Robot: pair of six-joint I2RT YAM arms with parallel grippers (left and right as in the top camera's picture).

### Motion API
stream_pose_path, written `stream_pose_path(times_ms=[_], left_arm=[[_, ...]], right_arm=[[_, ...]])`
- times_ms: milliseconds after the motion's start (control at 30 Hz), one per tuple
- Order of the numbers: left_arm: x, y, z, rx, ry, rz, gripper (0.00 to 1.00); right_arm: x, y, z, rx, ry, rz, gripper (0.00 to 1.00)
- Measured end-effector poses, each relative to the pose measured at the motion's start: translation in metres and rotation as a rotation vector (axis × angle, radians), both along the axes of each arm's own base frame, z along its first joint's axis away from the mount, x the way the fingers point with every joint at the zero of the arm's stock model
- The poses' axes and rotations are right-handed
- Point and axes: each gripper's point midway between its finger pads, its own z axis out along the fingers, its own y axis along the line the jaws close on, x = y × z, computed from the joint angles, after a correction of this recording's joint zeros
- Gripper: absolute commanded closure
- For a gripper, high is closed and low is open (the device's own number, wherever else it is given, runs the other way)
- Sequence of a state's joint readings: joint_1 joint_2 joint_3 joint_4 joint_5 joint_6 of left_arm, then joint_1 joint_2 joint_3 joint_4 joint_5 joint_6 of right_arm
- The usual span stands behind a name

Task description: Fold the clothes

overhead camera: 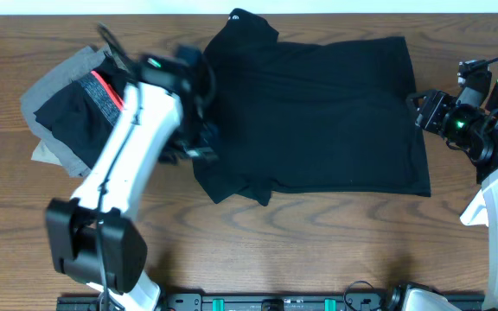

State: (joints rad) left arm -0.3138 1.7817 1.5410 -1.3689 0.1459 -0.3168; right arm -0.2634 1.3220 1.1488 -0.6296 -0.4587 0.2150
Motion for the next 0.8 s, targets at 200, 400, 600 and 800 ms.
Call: stream_pose_path(times_ms=[200,400,600,800], left_arm=[[-0.043,-0.008,-0.077,0.012,0.125,0.064,0.3],[-0.039,-0.011,-0.119,-0.019,0.05,0.141,0.29],[-0.029,-0.013,-0.126,-0.035,0.0,0.143,0.3],[-0.018,-0.013,-0.128,-0.041,-0.05,0.109,0.66]], right_arm=[[0.0,-0.002,-0.002,-0.009,0.007,-0.01,0.46],[-0.002,-0.004,-0.005,-0.015,0.022,-0.019,0.47],[-0.003,-0.005,-0.007,-0.016,0.034,-0.023,0.47],[-0.003,-0.005,-0.008,-0.016,0.036,-0.023,0.47]])
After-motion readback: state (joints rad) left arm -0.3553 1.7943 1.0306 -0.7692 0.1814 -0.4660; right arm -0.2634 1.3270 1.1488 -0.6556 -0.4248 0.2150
